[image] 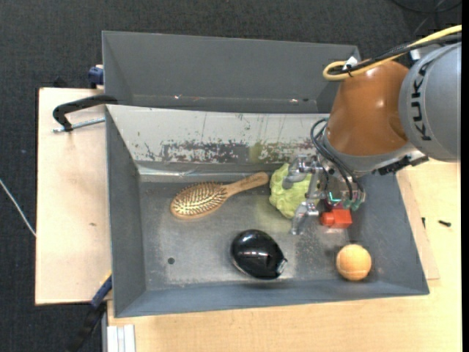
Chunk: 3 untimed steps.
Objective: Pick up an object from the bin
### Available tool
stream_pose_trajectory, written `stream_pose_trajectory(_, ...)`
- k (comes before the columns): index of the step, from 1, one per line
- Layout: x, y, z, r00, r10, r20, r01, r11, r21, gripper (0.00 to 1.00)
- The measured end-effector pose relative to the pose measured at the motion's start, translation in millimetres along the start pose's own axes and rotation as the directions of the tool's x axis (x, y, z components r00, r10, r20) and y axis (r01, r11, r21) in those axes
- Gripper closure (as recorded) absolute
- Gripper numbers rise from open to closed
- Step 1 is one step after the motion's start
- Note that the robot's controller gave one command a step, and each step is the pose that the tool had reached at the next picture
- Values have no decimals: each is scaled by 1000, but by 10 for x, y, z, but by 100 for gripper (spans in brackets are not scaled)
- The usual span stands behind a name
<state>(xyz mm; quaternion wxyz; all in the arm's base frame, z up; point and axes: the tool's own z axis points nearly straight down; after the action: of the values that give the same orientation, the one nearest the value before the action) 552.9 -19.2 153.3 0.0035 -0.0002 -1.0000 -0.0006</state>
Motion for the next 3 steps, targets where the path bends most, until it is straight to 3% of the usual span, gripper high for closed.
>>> stream_pose_trajectory(1, -19, -1, -46, 1000, -1, 9, 1, 1000, 1, 0)
stream_pose_trajectory(2, -317, -151, 508, 992, -124, 17, 124, 992, 0, 0)
stream_pose_trajectory(3, -456, -201, 749, 1000, 8, 24, -8, 1000, -6, 0)
